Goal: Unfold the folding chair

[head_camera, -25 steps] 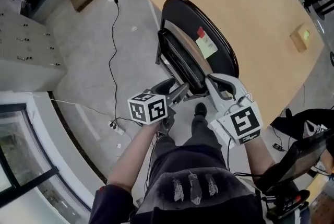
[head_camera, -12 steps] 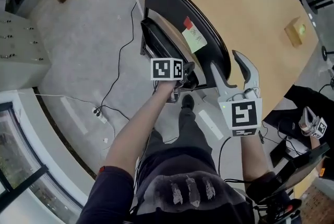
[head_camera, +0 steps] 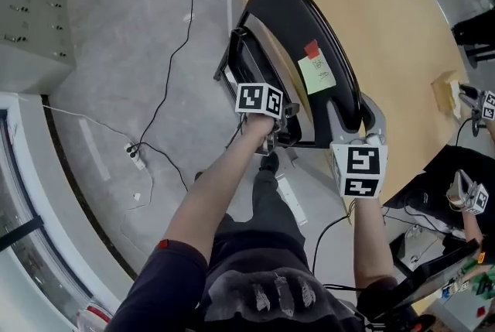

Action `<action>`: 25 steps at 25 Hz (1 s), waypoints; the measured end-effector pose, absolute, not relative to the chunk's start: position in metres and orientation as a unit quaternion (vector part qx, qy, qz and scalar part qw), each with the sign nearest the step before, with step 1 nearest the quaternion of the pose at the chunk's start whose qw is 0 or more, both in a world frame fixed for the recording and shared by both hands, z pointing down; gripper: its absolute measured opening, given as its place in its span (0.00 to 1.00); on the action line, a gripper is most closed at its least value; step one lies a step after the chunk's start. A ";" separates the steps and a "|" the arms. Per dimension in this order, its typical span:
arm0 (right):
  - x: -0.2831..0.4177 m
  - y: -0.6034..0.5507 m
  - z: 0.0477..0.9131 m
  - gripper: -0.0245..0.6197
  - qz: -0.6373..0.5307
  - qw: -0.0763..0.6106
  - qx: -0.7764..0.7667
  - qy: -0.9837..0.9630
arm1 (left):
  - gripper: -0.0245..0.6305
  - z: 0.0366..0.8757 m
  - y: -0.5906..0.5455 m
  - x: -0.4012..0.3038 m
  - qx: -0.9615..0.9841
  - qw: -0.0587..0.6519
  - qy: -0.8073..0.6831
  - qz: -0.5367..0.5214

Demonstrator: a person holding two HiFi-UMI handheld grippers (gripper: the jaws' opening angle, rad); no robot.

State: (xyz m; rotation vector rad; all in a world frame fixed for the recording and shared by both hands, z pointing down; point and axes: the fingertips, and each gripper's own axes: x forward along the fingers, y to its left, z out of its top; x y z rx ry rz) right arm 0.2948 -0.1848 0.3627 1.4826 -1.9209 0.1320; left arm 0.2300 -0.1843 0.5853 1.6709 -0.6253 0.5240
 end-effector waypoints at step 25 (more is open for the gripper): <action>0.252 -0.166 0.364 0.30 0.121 0.312 0.536 -0.775 | 0.37 0.562 -0.142 0.150 0.749 0.583 -0.273 0.157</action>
